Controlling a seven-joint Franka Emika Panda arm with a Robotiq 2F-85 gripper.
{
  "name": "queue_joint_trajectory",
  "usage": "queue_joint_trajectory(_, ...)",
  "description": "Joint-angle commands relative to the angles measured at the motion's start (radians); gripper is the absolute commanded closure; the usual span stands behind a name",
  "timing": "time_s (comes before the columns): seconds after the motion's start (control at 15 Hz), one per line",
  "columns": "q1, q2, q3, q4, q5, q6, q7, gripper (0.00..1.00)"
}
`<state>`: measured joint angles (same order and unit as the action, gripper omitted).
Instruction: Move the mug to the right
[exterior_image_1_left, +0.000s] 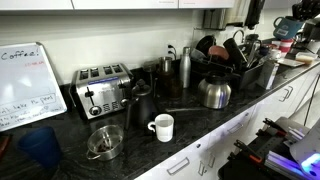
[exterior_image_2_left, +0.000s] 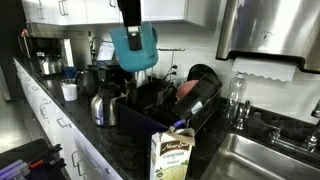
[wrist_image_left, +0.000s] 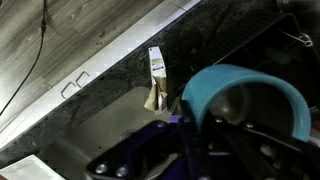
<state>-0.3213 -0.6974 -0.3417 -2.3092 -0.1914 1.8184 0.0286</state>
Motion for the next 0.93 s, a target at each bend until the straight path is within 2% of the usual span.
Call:
queue_joint_trajectory(0.0,-0.019,0.009,0.009,0.005,0.007,0.009,0.006,0.97)
queue_joint_trajectory(0.13,-0.029,0.025,-0.006,0.023,0.019,0.011,0.028,0.97)
queue_joint_trajectory(0.33,-0.052,-0.036,0.040,-0.069,0.053,0.038,0.166,0.97)
queue_joint_trajectory(0.53,-0.077,-0.012,0.057,-0.102,0.052,0.076,0.287,0.97)
queue_joint_trajectory(0.87,-0.170,0.062,0.050,-0.115,0.017,0.262,0.421,0.97)
